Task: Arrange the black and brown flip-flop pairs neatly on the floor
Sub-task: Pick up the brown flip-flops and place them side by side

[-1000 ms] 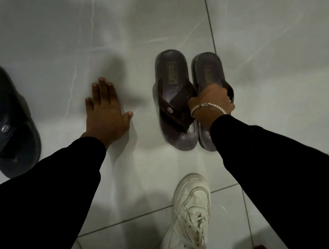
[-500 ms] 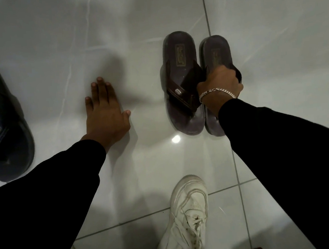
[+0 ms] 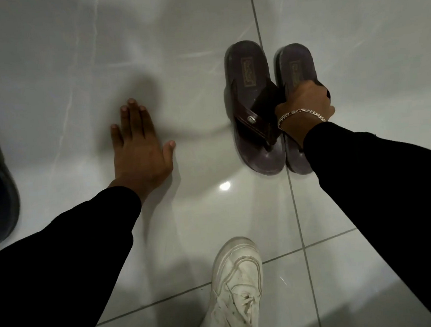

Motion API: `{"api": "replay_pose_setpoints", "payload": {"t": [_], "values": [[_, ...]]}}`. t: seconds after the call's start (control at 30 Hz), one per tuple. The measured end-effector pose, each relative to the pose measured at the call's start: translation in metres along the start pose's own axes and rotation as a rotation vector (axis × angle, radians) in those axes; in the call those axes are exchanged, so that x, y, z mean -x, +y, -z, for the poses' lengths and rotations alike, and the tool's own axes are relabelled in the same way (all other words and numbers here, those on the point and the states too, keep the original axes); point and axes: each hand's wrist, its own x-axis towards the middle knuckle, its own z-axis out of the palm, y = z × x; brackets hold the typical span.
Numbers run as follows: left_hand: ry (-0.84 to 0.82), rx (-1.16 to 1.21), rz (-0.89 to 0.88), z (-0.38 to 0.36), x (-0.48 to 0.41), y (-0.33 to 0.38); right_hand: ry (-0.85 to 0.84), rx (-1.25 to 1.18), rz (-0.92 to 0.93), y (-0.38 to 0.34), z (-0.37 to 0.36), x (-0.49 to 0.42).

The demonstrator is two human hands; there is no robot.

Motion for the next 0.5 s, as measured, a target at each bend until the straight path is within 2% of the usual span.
{"api": "replay_pose_setpoints", "payload": {"t": [0.1, 0.27, 0.5], "values": [[0.029, 0.008, 0.014, -0.004, -0.003, 0.007, 0.015, 0.0, 0.002, 0.005, 0.0, -0.008], [0.02, 0.001, -0.141, -0.007, -0.012, 0.032, 0.029, -0.001, -0.031, 0.014, 0.004, -0.021], [0.028, 0.015, -0.186, -0.01, -0.03, 0.068, 0.031, -0.018, -0.055, 0.023, 0.009, -0.035]]}}
